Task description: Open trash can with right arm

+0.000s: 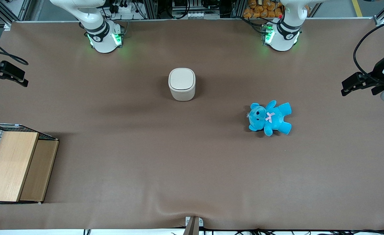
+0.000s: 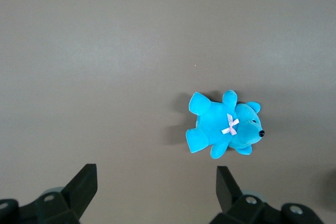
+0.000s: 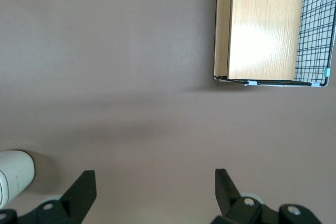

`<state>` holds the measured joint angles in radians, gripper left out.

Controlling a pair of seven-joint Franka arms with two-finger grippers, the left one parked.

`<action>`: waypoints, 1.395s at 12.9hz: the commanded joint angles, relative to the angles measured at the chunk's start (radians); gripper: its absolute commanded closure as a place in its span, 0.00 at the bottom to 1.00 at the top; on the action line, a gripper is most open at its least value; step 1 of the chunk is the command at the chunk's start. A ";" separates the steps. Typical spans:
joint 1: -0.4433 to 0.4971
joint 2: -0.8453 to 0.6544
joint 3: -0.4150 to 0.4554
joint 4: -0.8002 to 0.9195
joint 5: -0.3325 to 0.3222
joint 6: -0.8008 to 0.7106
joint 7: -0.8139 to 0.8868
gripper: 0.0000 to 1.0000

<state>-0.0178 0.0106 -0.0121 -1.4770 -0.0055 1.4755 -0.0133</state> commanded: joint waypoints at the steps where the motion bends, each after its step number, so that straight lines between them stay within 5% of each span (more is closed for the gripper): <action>1: -0.001 -0.004 -0.002 0.001 -0.004 -0.006 -0.010 0.00; 18: 0.076 0.000 0.006 -0.009 0.002 -0.073 0.035 0.00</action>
<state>0.0407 0.0112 -0.0060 -1.4864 -0.0043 1.4092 -0.0082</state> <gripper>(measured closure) 0.000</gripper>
